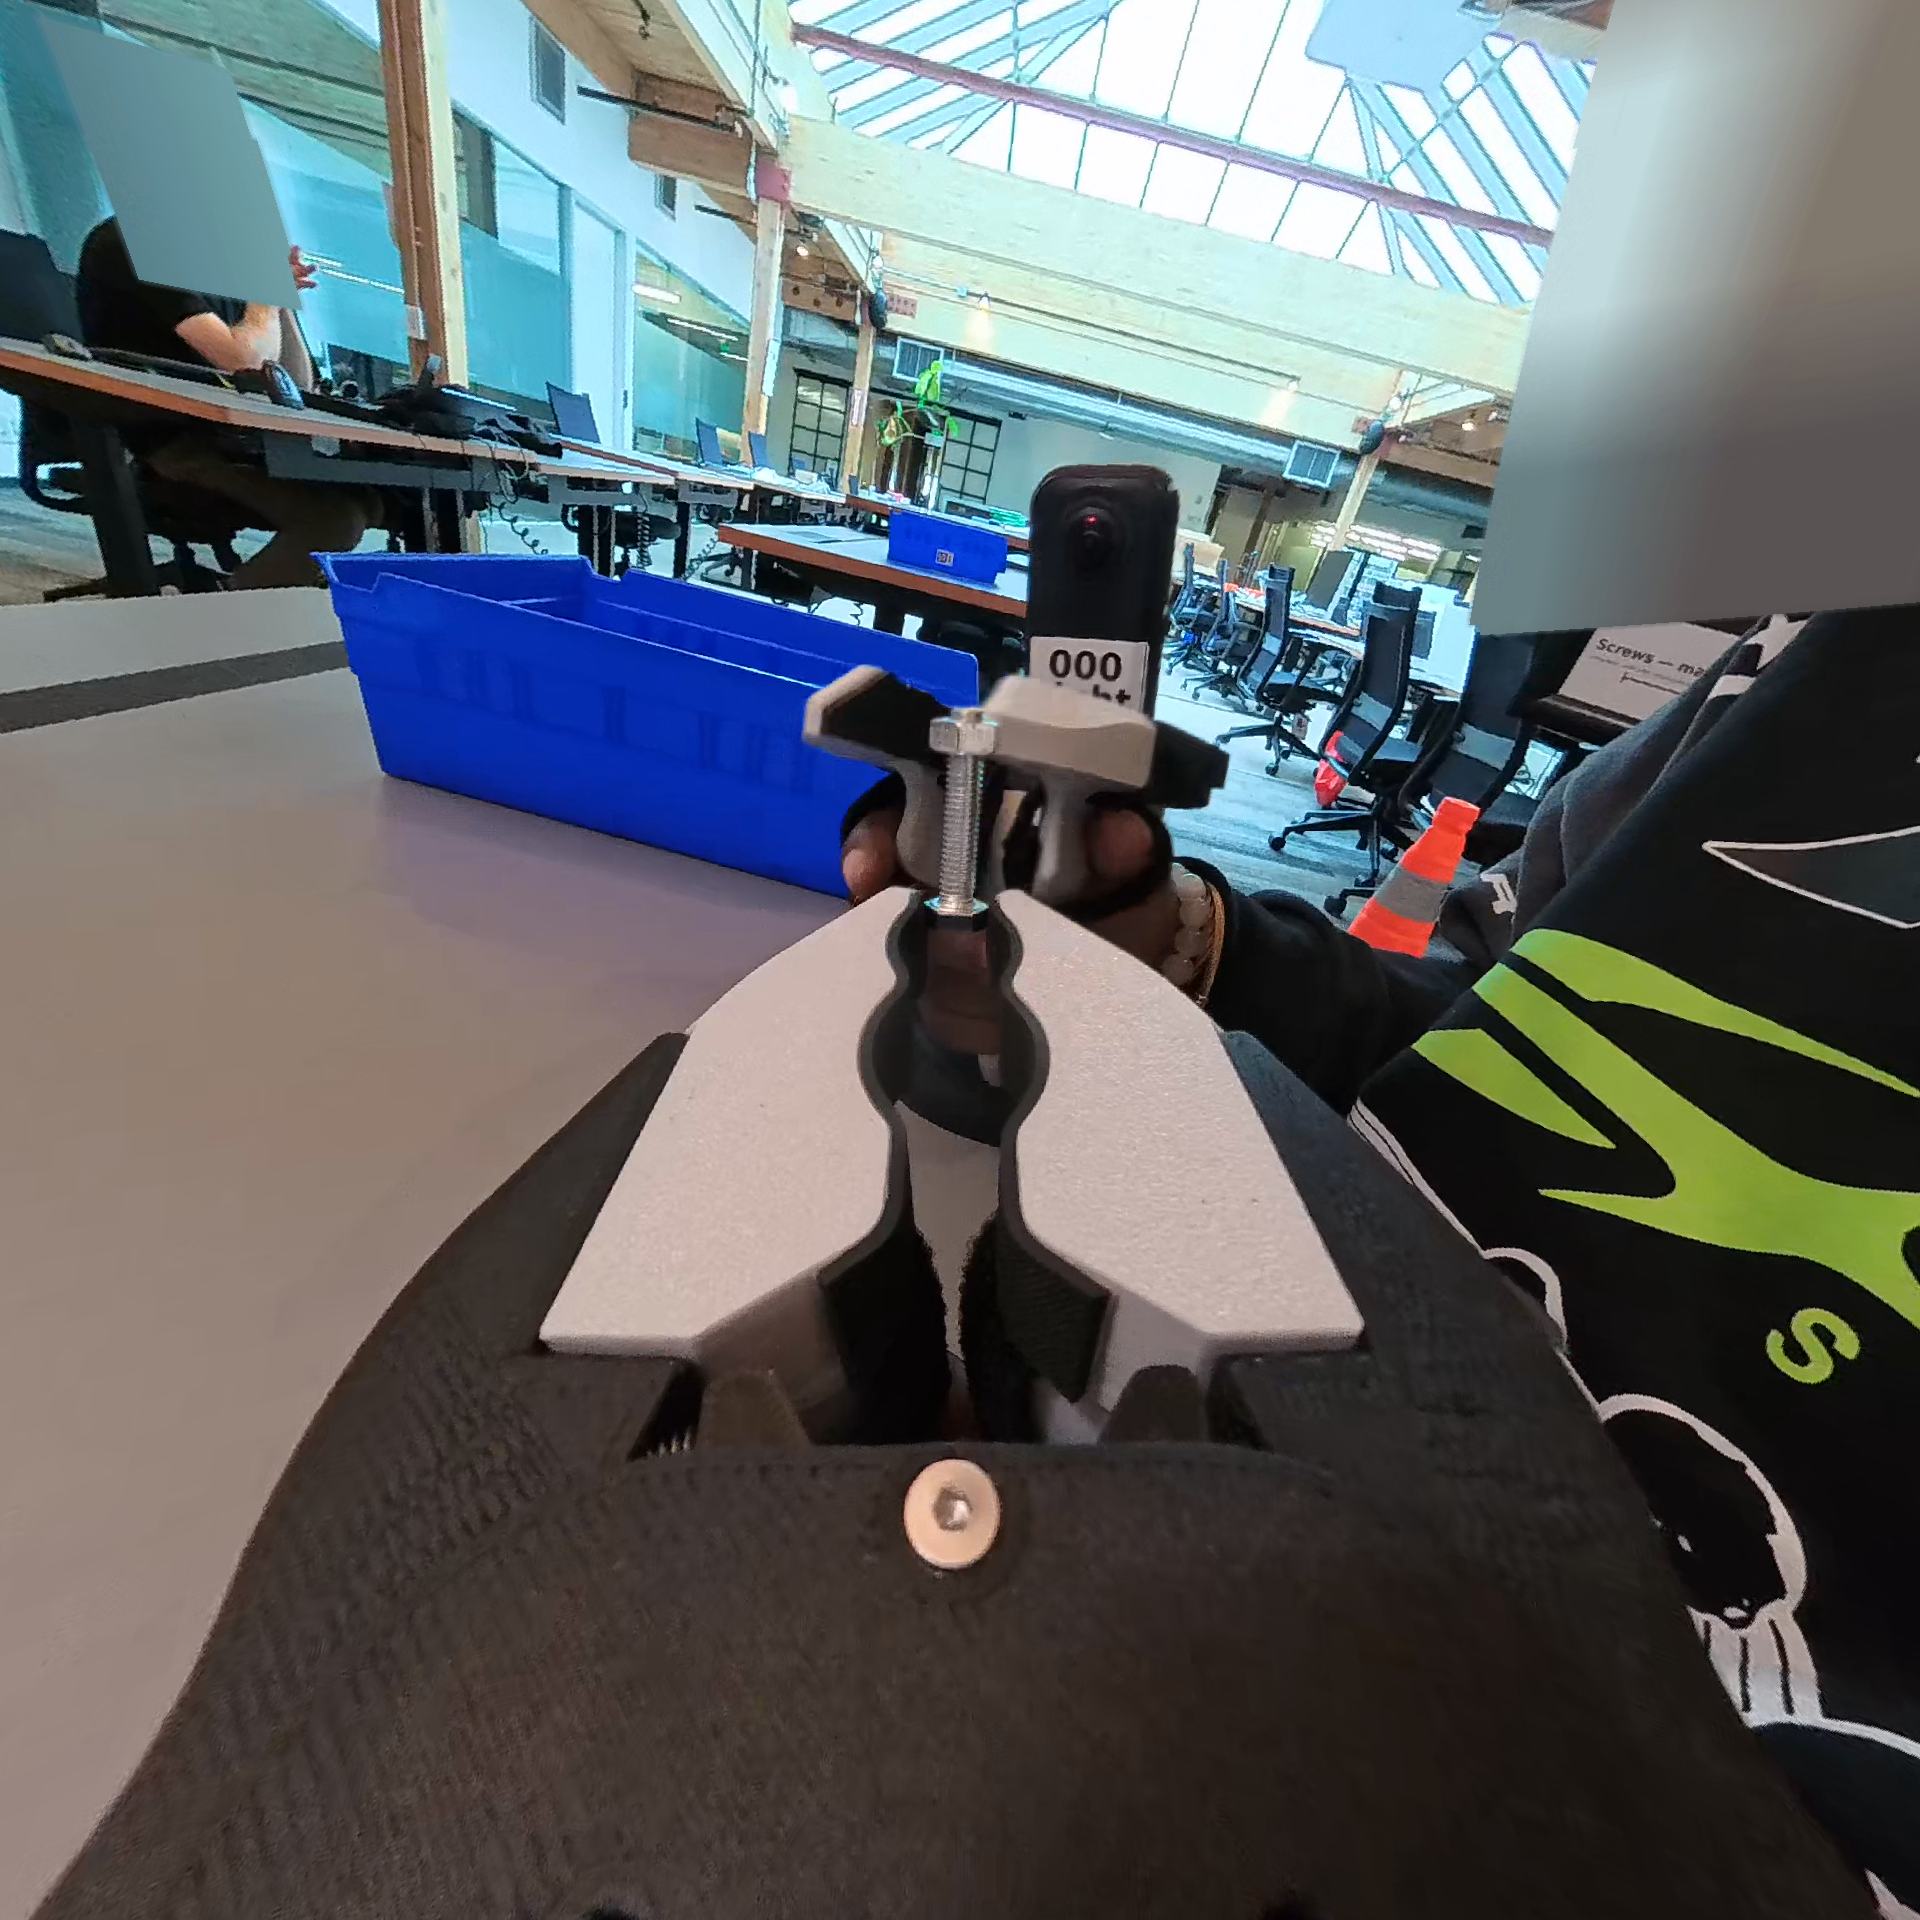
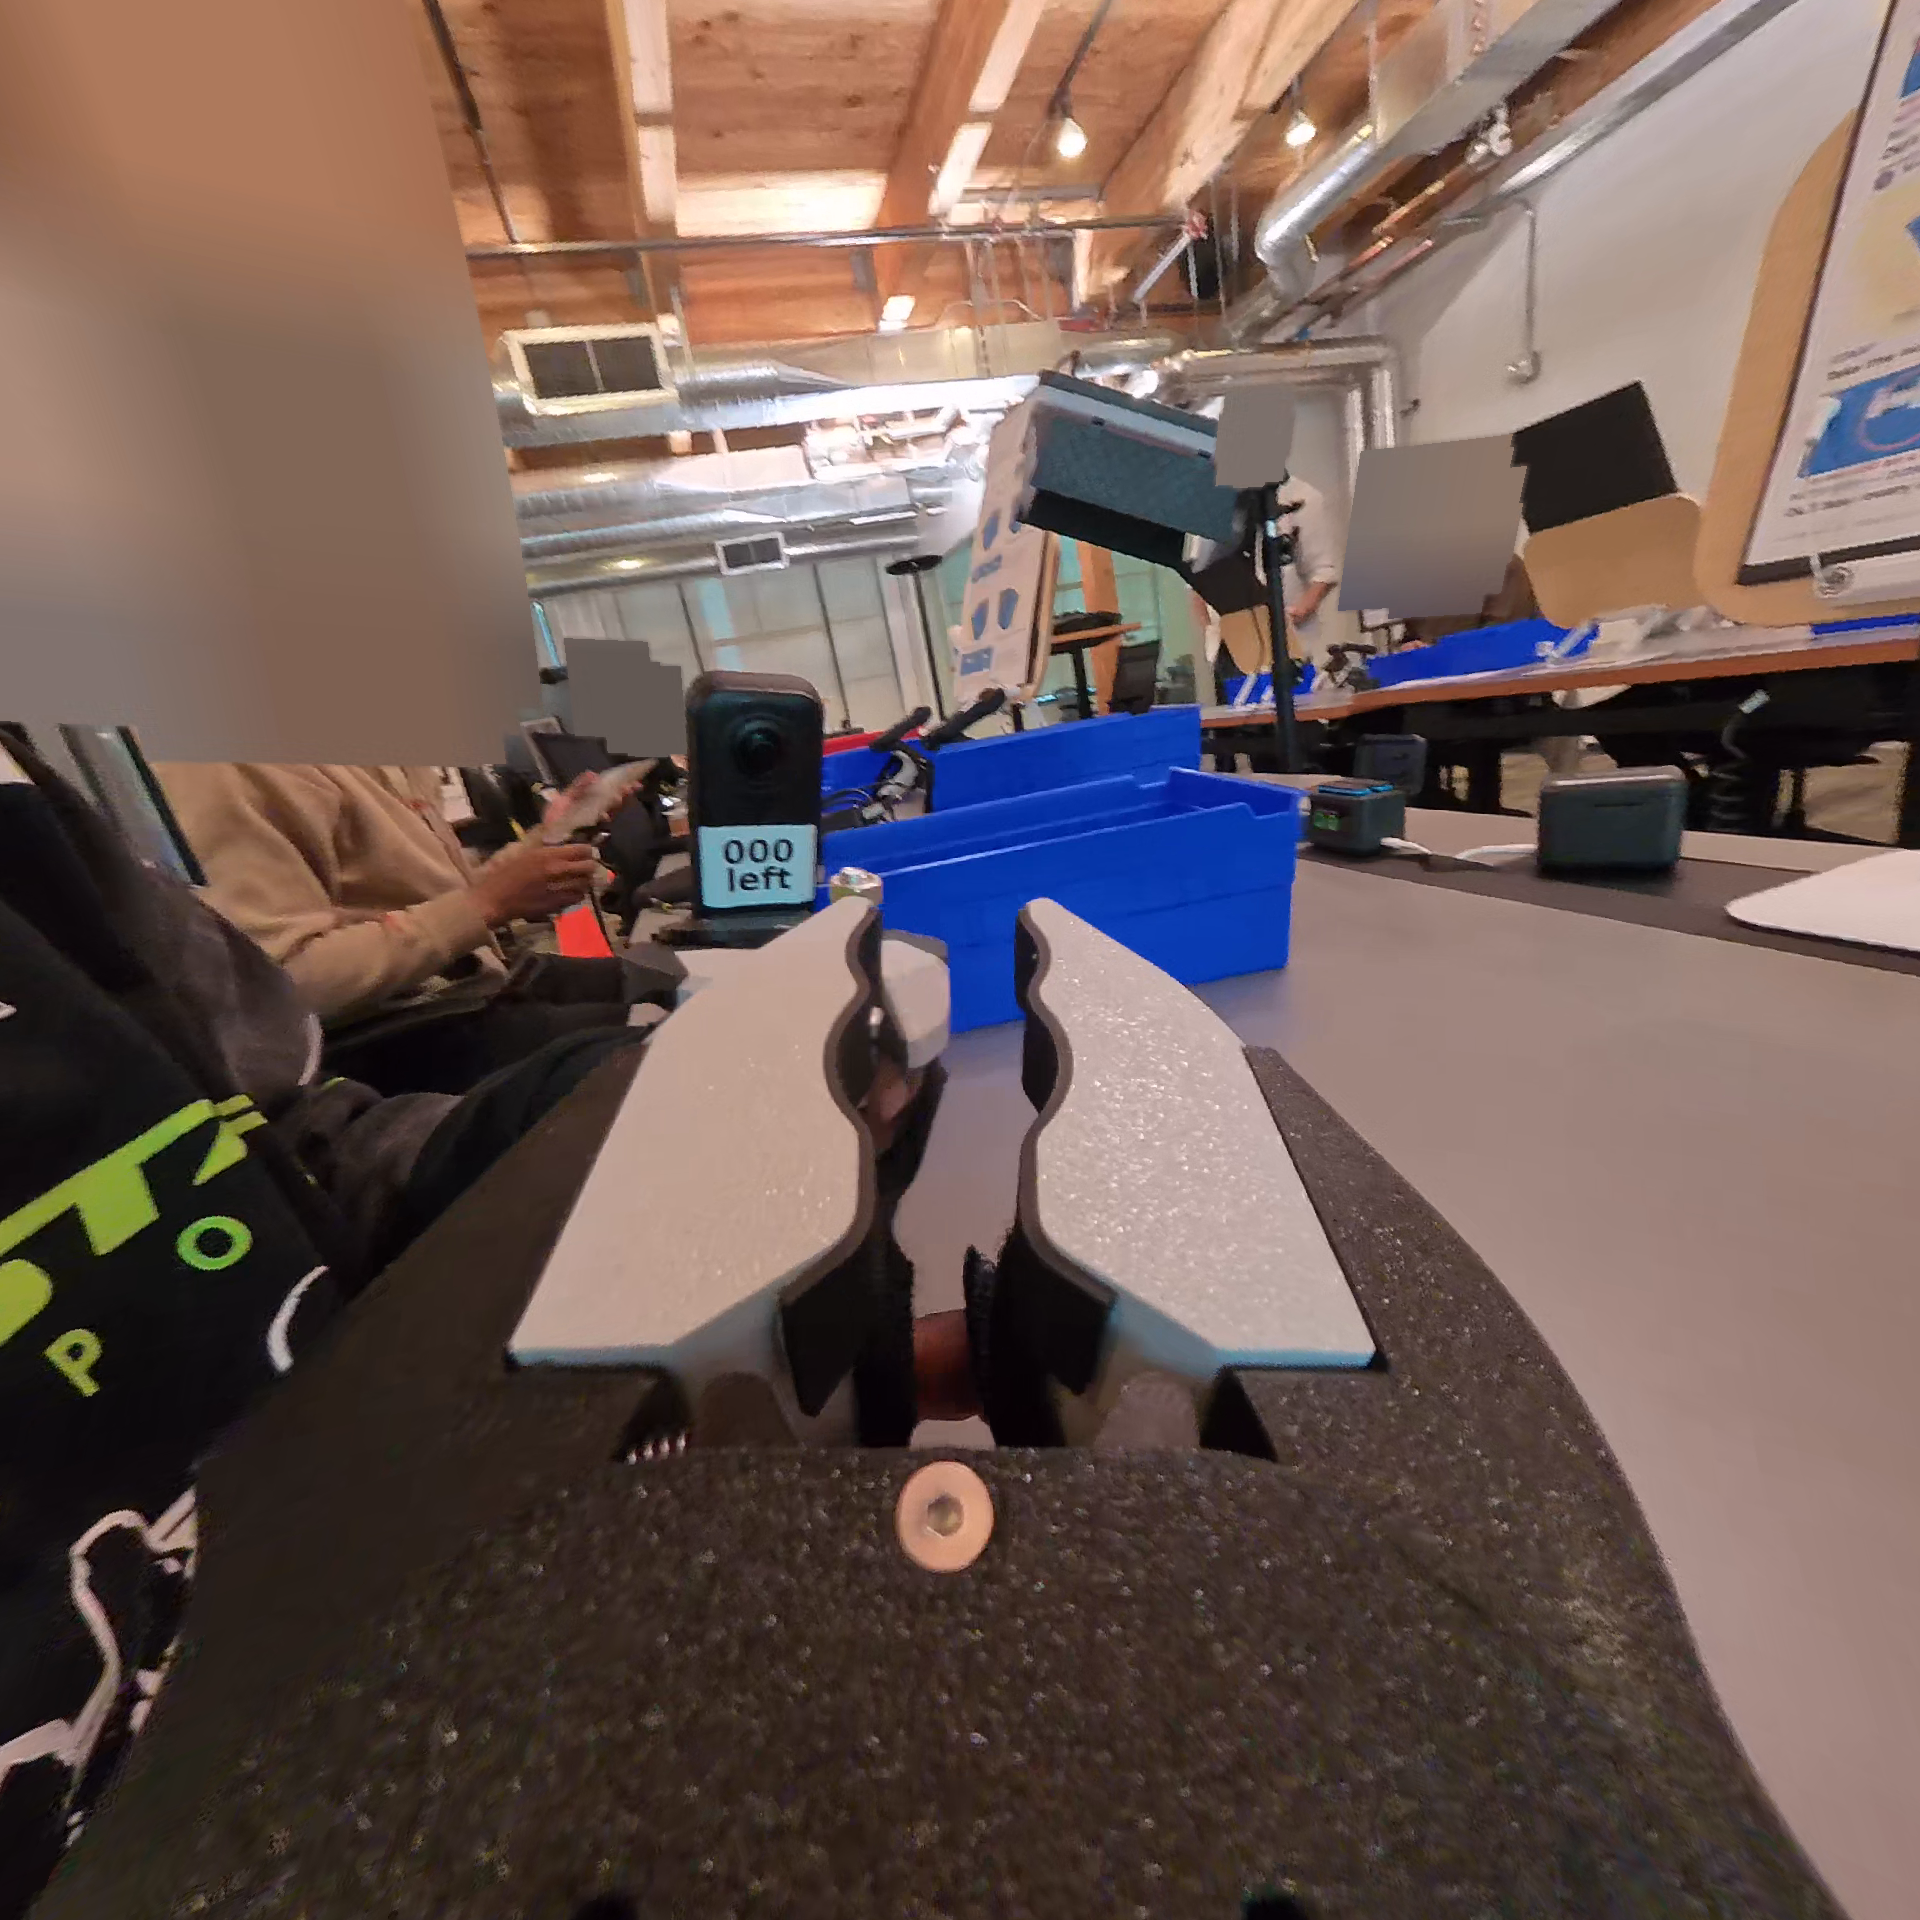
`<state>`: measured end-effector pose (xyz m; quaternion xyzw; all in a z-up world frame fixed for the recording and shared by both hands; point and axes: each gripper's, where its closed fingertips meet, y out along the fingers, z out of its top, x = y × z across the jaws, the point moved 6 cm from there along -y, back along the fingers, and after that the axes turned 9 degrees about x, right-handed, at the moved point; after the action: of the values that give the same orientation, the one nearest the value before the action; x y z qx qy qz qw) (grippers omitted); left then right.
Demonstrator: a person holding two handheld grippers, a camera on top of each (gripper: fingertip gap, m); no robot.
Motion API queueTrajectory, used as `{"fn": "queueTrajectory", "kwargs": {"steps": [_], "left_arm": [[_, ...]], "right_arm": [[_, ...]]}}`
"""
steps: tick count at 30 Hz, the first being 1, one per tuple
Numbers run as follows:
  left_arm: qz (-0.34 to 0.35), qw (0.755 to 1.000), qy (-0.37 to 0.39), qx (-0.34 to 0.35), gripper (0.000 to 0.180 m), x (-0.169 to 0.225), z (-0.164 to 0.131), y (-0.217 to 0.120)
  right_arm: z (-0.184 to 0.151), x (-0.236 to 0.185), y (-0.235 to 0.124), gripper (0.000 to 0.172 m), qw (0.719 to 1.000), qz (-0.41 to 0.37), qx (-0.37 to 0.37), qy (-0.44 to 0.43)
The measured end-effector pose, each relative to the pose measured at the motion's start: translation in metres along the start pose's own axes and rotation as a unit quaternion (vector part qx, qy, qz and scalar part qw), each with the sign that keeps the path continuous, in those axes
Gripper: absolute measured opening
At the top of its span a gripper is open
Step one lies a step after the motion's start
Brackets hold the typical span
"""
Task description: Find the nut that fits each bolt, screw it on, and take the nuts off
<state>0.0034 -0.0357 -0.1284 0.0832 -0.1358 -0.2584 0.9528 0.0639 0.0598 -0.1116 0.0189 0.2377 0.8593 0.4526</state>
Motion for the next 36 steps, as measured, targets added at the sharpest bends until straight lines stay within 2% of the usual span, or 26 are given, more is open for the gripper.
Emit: {"fn": "queueTrajectory", "kwargs": {"steps": [5, 9, 13, 17, 24, 28, 31, 34, 36], "left_arm": [[0.001, 1.0, 0.013, -0.015, 0.01, 0.001, -0.003, 0.002], [0.001, 1.0, 0.019, -0.023, 0.01, 0.002, -0.004, 0.003], [0.001, 1.0, 0.018, -0.019, 0.01, 0.002, -0.004, 0.002], [0.001, 1.0, 0.012, -0.009, 0.01, 0.001, -0.001, 0.001], [0.001, 1.0, 0.017, -0.016, 0.01, 0.002, -0.003, 0.002], [0.001, 0.999, 0.024, -0.025, 0.011, 0.003, -0.005, 0.003], [0.001, 1.0, 0.022, -0.02, 0.01, 0.003, -0.004, 0.002], [-0.002, 1.0, 0.014, -0.006, 0.01, 0.002, -0.001, 0.001], [-0.001, 1.0, 0.015, -0.007, 0.01, 0.002, -0.001, 0.001]], "right_arm": [[0.0, -0.005, 0.003, 0.039, 1.0, 0.026, 0.002, 0.017], [-0.002, -0.006, 0.004, 0.039, 1.0, 0.025, -0.005, 0.008], [-0.002, -0.004, 0.003, 0.035, 1.0, 0.014, -0.007, 0.0], [-0.001, 0.003, 0.0, 0.019, 1.0, -0.018, -0.009, -0.012], [0.001, -0.006, 0.002, 0.038, 1.0, 0.026, 0.005, 0.007], [-0.002, -0.007, 0.004, 0.039, 1.0, 0.024, -0.006, -0.004], [-0.002, -0.005, 0.003, 0.035, 1.0, 0.014, -0.008, -0.007], [-0.001, 0.003, -0.001, 0.018, 1.0, -0.018, -0.01, -0.017], [-0.001, 0.004, -0.001, 0.017, 1.0, -0.023, -0.012, -0.018]]}}
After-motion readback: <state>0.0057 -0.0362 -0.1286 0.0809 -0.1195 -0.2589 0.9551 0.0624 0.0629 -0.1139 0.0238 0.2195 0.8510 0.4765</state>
